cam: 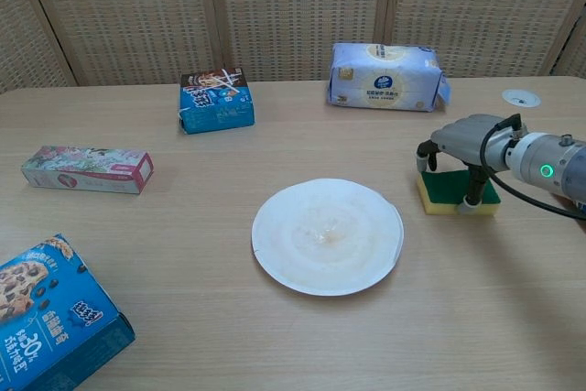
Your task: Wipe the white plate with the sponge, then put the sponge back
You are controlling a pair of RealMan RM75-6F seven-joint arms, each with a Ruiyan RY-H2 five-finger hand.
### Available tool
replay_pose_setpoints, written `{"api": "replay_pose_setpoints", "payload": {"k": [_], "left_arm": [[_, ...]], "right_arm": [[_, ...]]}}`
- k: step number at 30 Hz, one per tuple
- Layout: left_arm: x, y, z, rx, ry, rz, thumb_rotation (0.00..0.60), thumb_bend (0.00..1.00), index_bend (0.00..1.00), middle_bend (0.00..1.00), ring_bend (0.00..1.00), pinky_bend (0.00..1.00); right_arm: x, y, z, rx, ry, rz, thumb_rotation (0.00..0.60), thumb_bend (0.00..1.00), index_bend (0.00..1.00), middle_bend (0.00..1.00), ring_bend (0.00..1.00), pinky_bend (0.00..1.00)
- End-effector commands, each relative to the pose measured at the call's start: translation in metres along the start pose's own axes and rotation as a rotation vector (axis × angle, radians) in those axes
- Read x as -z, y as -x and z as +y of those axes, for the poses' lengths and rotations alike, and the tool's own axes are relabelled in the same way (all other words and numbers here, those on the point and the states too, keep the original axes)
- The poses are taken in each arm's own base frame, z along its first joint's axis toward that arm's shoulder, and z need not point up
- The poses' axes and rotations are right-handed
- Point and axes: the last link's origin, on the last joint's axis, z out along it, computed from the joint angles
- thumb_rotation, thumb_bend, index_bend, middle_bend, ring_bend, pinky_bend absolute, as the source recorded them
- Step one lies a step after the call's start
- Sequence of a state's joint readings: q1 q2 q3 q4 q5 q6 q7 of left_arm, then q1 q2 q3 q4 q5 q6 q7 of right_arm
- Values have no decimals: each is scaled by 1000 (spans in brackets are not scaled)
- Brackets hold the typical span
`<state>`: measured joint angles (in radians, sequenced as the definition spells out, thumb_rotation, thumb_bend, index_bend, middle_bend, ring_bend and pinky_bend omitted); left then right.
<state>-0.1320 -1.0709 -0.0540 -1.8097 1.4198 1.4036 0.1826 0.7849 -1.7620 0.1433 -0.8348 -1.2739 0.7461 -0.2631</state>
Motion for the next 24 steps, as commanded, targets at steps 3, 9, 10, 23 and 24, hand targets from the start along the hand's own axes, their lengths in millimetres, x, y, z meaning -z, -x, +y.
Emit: {"api": "replay_pose_setpoints", "payload": {"k": [3,9,10,23,24], "left_arm": [[-1,2,1,-2,0,-6,600,0,0,0,0,0],[-1,3,0,-2,-9,-14,600,0,0,0,0,0],[-1,3,-1,-2,-11,-14,600,0,0,0,0,0],[-7,6,0,-2,-10,-36,600,0,0,0,0,0],[-7,6,1,-2,-10,-38,600,0,0,0,0,0]], "right_arm": [[-4,2,-1,30,-11,17,600,111,414,396,280,395],[-7,-4,-5,57,-35,49,600,208,465,451,328,458],[-7,-8,-5,67,-44,65,600,213,467,452,328,458],[17,-97,-60,276,-347,329,600,266,474,457,328,458],[17,-101,-68,292,-368,330,600,275,474,457,328,458]]}}
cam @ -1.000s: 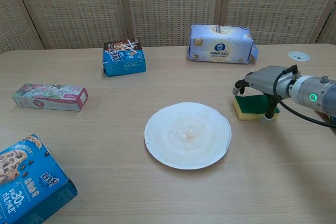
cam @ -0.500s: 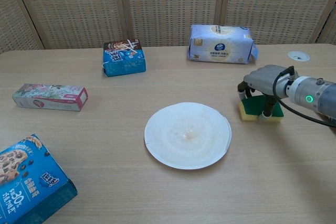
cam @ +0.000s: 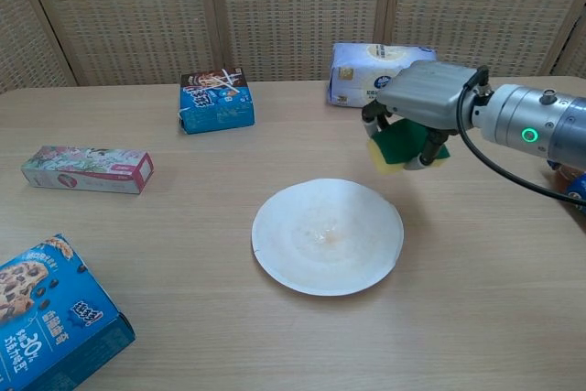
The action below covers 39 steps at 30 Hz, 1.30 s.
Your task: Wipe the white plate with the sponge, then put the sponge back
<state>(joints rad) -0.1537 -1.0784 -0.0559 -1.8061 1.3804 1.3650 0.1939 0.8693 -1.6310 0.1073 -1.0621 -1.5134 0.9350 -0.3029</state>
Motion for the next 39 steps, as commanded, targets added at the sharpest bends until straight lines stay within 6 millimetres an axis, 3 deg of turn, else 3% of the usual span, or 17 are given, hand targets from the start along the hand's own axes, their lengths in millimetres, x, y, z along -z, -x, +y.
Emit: {"api": "replay_pose_setpoints", "payload": {"k": [1,8,12,17,26,33,39], "left_arm": [[-1,1,1,-1,2,-7,600,0,0,0,0,0],[-4,3,0,-4,-8,-15,600,0,0,0,0,0],[-6,5,-1,-6,-14,-27,600,0,0,0,0,0],[-8,5,-4,-3,-24,-30,600,0,0,0,0,0],[-9,6,-6,0,-34,-39,600,0,0,0,0,0],[-10,6,-6,4,-33,-40,600,0,0,0,0,0],[-10,6,-7,6,-33,-44,600,0,0,0,0,0]], "right_arm": [[-12,-36,-25,105,-135,52,600,284,474,457,328,458],[-30,-47,-76,65,-235,44,600,318,474,458,328,458],[-40,-41,-99,113,-281,34,600,328,474,458,328,458],[-49,-29,-123,136,-313,-9,600,419,486,458,328,458],[-47,-3,-133,234,-349,-74,600,434,535,458,328,458],[-45,2,-142,295,-365,-70,600,434,535,458,328,458],[-47,3,-138,405,-357,-51,600,434,541,457,333,458]]}}
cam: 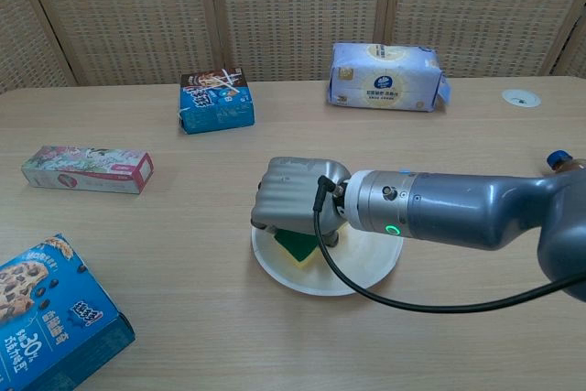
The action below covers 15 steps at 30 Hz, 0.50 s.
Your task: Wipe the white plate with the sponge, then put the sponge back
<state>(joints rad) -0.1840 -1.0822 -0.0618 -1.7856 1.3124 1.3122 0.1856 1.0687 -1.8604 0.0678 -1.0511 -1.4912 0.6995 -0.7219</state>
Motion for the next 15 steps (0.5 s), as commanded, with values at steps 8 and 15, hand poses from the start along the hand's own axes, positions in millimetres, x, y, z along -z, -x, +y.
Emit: {"api": "replay_pose_setpoints", "payload": {"k": [8,15], "left_arm": [[-1,0,-1,4,2,-8,600,0,0,0,0,0],[-1,0,-1,10,4,-19,600,0,0,0,0,0]], "right_arm": [[1,9,2,132,12,-35,600,434,547,458,340,458],[2,21,-4,222,-15,-72,600,434,558,459,348,458]]}}
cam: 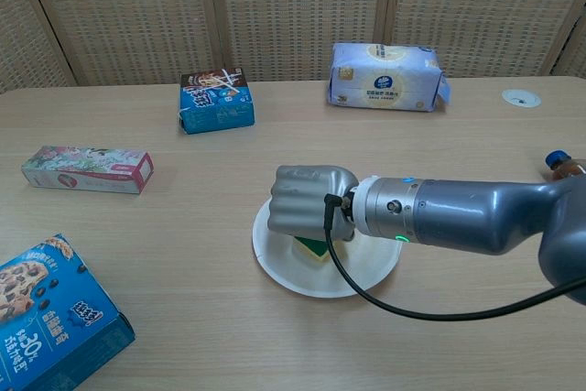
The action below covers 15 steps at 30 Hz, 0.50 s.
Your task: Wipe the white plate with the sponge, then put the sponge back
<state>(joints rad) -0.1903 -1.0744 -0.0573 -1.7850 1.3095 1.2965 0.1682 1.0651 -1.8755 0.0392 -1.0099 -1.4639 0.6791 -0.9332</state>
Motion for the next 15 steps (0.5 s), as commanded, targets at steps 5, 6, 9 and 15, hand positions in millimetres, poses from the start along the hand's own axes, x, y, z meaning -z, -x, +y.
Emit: {"api": "replay_pose_setpoints", "payload": {"k": [5,6,9,15], "left_arm": [[0,0,0,1,5,-6,600,0,0,0,0,0],[0,0,0,1,6,-6,600,0,0,0,0,0],[0,0,1,1,7,-9,600,0,0,0,0,0],[1,0,0,2,9,-12,600,0,0,0,0,0]], "right_arm": [[1,8,-6,23,-6,-32,600,434,559,461,349,458],[2,8,-6,25,-6,-31,600,434,559,462,349,458],[2,7,-6,21,-3,-29,600,434,559,462,350,458],[6,-5,8,16,34,18,600,434,560,462,350,458]]}}
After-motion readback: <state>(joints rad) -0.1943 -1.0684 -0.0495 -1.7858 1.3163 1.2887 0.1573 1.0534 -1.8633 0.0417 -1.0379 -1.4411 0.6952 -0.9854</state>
